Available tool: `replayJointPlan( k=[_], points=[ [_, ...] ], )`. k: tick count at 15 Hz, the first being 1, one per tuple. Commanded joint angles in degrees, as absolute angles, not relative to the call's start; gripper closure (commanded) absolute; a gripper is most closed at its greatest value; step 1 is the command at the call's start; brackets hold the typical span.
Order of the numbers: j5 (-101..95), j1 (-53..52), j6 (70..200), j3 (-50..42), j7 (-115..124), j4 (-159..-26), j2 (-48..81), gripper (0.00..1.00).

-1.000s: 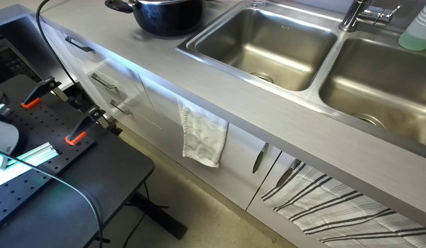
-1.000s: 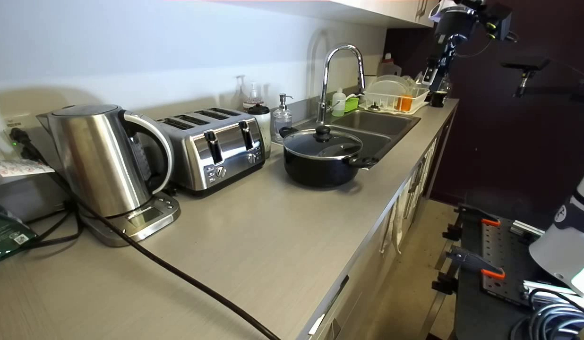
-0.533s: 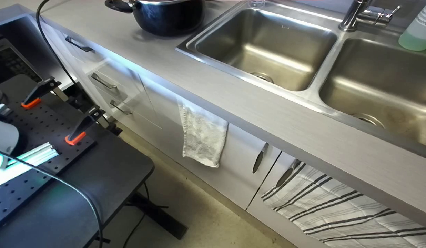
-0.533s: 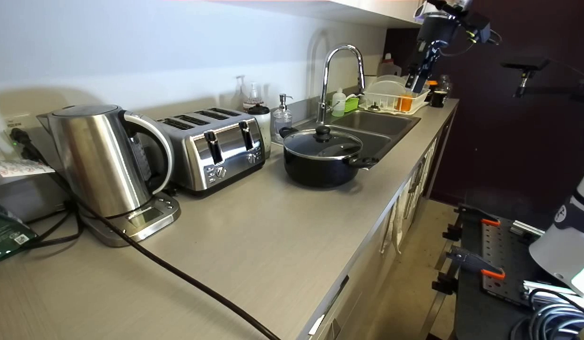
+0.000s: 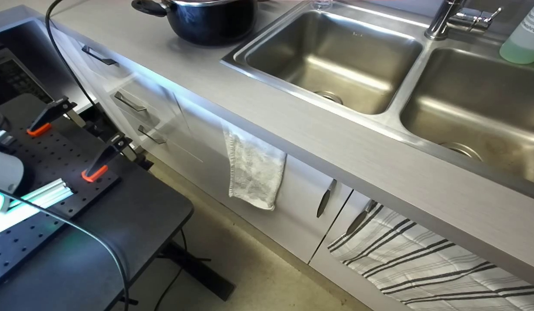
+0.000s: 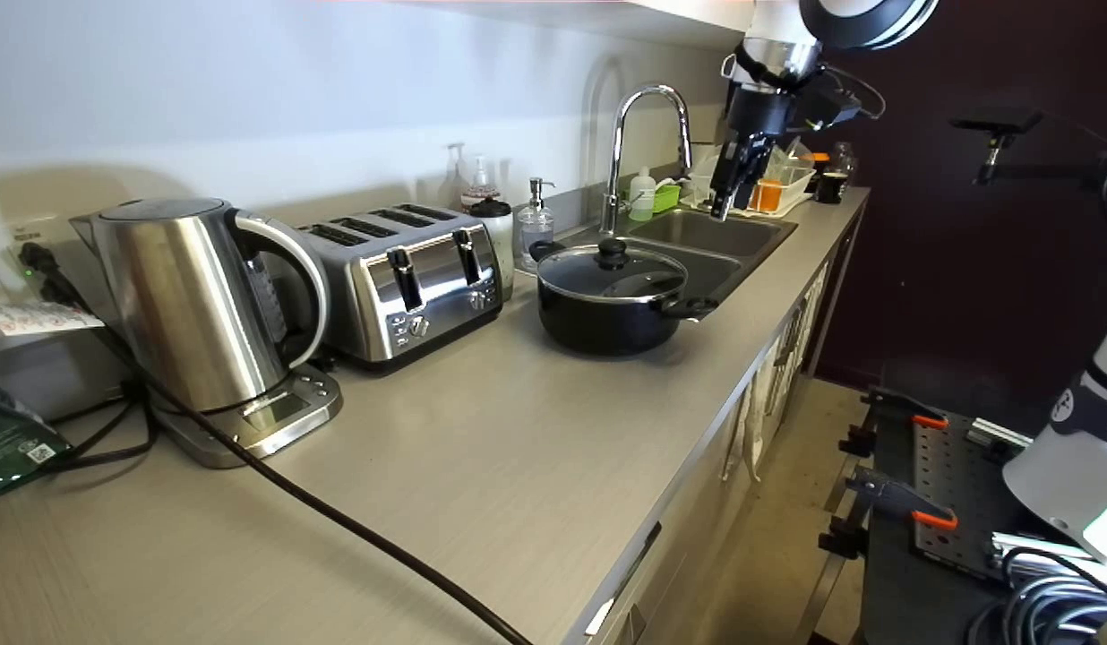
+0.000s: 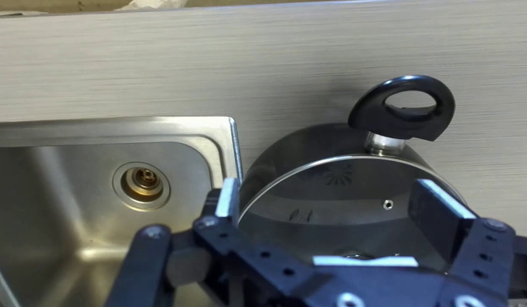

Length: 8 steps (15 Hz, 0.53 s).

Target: Put the pot's lid on the counter

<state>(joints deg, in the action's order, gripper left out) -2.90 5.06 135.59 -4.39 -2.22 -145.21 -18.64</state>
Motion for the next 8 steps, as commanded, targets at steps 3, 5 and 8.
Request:
replayJointPlan(
  k=[3, 5, 8],
  points=[
    [-8.0, 5.5, 138.8, -2.3, 4.3, -137.0, -6.8, 0.0],
    [-8.5, 5.1, 139.1, -2.4, 4.6, -134.2, -3.6, 0.0],
    [-7.4, 4.3, 139.1, -2.6, 3.3, -130.4, 0.6, 0.0]
  ],
)
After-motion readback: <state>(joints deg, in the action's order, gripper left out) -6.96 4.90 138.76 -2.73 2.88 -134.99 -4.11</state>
